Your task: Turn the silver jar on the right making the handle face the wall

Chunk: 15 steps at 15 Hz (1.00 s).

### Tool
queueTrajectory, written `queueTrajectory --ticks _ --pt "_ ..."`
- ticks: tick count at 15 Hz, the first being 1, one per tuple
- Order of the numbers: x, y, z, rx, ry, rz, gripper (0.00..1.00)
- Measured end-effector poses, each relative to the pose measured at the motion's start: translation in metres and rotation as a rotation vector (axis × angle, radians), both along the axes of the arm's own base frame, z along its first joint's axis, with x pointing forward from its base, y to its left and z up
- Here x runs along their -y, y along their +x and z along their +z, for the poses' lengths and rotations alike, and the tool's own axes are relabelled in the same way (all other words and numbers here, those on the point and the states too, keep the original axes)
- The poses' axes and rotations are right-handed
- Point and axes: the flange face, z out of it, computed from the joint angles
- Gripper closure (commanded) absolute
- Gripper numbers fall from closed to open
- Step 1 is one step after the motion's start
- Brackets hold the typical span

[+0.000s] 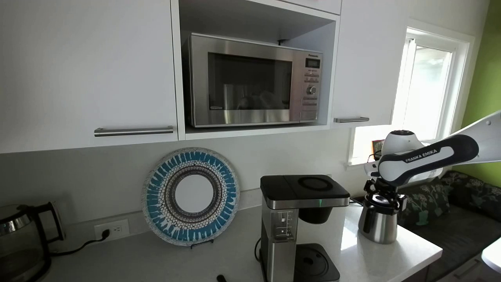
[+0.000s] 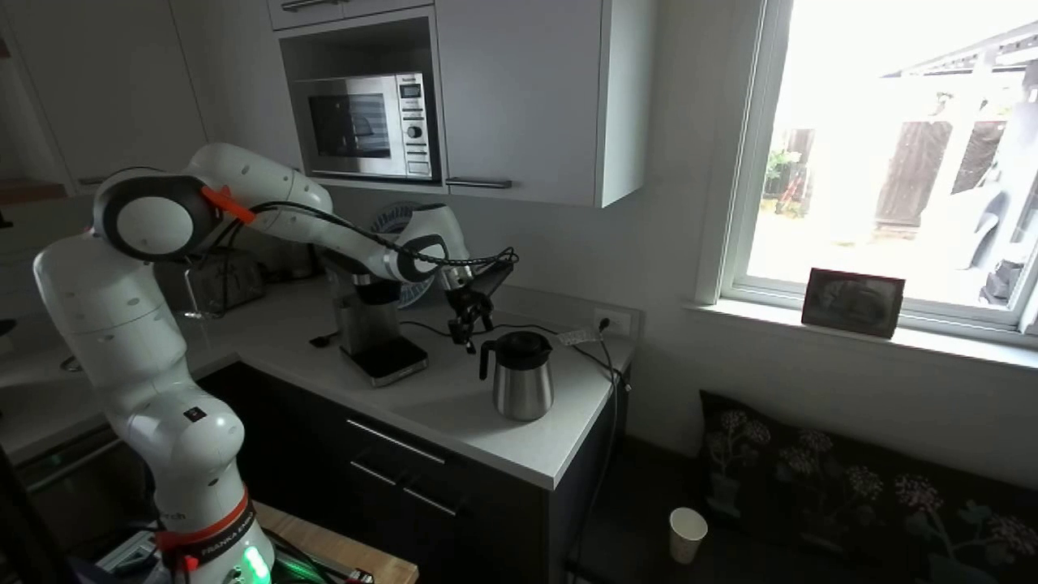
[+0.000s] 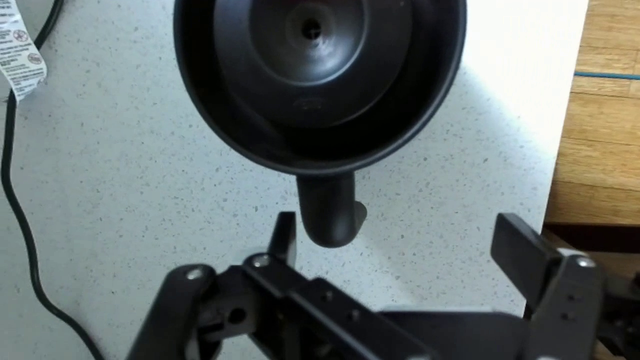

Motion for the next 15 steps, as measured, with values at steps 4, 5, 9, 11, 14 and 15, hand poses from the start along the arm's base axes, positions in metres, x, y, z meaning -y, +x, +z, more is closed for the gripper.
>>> queueTrajectory --ticks 4,5,9,11,14,15 --pt "0.003 0.004 -0.006 0.021 0.023 0.062 0.0" --pt "0.004 0.005 -0.009 0.023 0.029 0.071 0.0" --pt "0.006 0.01 -0.016 0.03 0.03 0.091 0.0" --pt "0.006 0.013 -0.018 0.036 0.023 0.1 0.26" --pt "0.005 0.017 -0.02 0.05 0.011 0.11 0.5" --pt "0.005 0.018 -0.021 0.052 0.008 0.112 0.56"
